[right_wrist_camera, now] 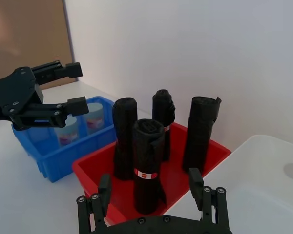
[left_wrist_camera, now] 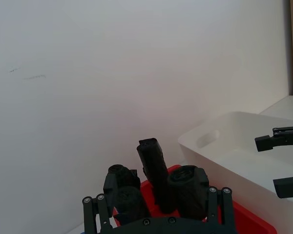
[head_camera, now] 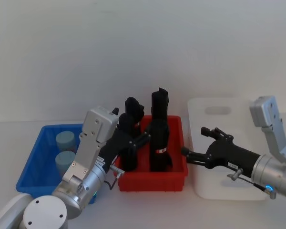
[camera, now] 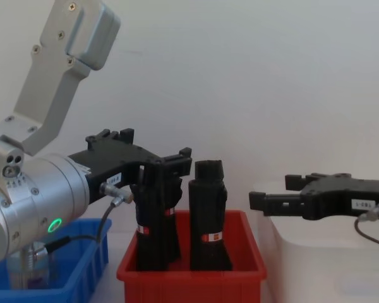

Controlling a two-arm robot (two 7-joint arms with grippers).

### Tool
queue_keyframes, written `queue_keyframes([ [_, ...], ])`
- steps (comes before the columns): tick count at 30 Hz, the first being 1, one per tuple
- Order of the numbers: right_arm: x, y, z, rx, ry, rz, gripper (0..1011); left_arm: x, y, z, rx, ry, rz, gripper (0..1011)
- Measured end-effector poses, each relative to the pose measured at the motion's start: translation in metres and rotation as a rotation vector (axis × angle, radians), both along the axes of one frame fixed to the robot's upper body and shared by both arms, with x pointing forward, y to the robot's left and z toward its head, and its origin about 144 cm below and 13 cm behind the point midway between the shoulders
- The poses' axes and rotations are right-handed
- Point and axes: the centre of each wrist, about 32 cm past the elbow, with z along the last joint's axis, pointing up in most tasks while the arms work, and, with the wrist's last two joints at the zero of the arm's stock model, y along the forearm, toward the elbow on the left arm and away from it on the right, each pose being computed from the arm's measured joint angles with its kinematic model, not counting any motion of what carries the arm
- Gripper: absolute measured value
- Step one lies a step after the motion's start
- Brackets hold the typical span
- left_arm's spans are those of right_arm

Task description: Pick the cotton swabs from the blue box and place them into the white box.

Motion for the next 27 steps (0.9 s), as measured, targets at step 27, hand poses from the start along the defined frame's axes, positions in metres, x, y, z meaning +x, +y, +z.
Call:
queue_keyframes([
  [27,0.065,0.034,0.016,-0.166,0.029,0.1,1002,0.0,0.0,0.0,0.0,0.0,0.0,1000],
])
